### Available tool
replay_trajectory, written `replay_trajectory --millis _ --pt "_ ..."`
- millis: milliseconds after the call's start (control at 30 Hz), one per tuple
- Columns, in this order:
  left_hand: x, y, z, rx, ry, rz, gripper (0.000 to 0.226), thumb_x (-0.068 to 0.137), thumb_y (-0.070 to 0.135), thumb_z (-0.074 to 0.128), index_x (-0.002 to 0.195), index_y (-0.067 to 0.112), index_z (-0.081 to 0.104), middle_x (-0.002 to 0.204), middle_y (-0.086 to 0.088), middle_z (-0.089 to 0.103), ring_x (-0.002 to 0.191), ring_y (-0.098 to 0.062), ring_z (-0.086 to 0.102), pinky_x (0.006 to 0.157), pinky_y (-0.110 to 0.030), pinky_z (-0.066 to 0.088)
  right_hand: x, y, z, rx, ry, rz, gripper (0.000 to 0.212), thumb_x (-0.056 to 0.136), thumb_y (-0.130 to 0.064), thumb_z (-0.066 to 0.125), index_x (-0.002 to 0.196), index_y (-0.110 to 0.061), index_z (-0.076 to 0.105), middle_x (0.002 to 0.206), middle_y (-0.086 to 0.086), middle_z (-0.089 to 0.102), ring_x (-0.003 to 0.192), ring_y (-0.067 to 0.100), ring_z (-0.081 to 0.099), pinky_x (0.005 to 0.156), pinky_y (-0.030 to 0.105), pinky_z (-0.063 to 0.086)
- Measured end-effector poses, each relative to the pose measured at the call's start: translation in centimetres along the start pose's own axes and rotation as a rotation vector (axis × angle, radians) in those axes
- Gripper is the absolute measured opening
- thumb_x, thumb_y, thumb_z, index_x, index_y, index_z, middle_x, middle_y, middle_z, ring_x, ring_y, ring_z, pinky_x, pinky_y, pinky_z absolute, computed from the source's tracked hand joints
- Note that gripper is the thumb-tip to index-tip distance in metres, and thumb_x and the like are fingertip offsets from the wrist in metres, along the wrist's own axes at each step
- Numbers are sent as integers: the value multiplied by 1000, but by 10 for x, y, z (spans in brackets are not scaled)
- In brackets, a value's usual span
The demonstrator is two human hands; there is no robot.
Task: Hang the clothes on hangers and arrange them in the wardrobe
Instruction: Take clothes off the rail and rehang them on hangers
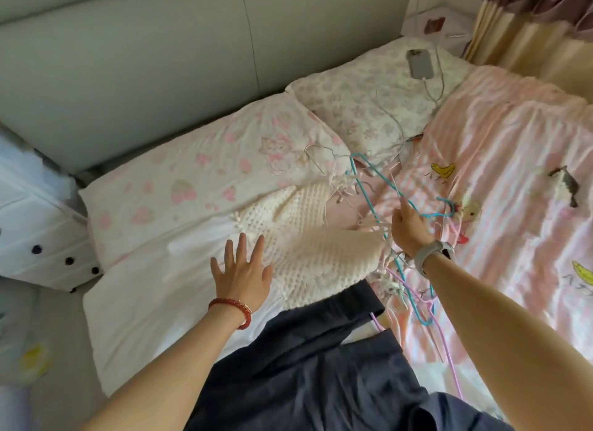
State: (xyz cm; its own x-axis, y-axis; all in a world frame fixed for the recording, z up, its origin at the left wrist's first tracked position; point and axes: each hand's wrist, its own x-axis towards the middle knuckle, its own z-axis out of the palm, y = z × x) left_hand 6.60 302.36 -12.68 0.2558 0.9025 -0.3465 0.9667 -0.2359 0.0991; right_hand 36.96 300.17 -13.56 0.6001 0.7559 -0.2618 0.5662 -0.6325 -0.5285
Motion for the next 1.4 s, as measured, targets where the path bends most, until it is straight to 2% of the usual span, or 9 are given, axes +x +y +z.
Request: replay_trajectory --millis 100,233,400,600,700,800,1067,1167,1400 --pt "-1 -7 7 53 6 8 58 97 45 22 145 33 -7 155 -3 -12 142 -27 -13 111 -54 -2 -7 13 11 -86 -85 51 53 98 -30 26 147 -25 6 155 8 7 142 28 3 110 40 -4" --pt "-11 -15 3 81 18 1 58 96 45 23 145 32 -5 155 -3 -12 142 -27 -12 111 -54 -2 -27 16 16 -177 -114 5 54 97 -38 26 146 -27 7 155 8 1 142 29 -2 113 54 4" --pt "-45 -17 -22 51 160 62 57 96 40 31 146 28 7 156 -4 0 143 -24 -4 112 -52 1 -89 -12 16 -15 2 -190 49 96 -25 38 143 -15 27 152 9 22 141 29 13 114 50 12" --pt "-151 -41 -47 -25 382 81 46 90 23 50 135 16 43 144 -9 38 135 -27 30 108 -52 18 -222 -48 18 104 13 -394 37 92 -12 46 128 -7 50 138 11 46 135 30 29 112 46 20" --pt "-229 -62 -42 -69 380 -32 44 90 24 50 133 16 46 143 -7 40 134 -26 33 107 -50 20 -296 -59 25 62 -15 -506 35 91 -13 48 125 -9 54 135 10 50 134 29 32 109 50 24" --pt "-322 -83 -24 -131 389 -141 43 87 22 56 129 14 51 138 -10 47 129 -30 40 103 -54 30 -371 -63 41 -50 -128 -609 37 94 -19 43 130 -16 50 141 3 44 138 22 24 113 48 14" --pt "-605 -149 70 -206 515 -416 28 76 12 65 103 6 68 105 -12 67 93 -27 66 81 -44 52 -615 -30 102 -246 -509 -1027 37 95 -22 37 130 -21 47 140 -1 43 136 18 24 112 42 12" --pt "-715 -184 96 -183 609 -627 36 78 21 43 96 4 69 95 -12 69 86 -26 68 77 -43 54 -708 -26 120 -286 -612 -1274 37 95 -25 37 130 -23 47 137 -1 45 132 18 31 110 36 17" --pt "-951 -233 127 -161 720 -1228 39 82 20 43 108 1 65 109 -17 65 104 -31 61 90 -47 46 -923 -51 151 -225 -845 -1700 39 95 -26 38 134 -24 43 141 -4 41 135 14 26 109 27 14"
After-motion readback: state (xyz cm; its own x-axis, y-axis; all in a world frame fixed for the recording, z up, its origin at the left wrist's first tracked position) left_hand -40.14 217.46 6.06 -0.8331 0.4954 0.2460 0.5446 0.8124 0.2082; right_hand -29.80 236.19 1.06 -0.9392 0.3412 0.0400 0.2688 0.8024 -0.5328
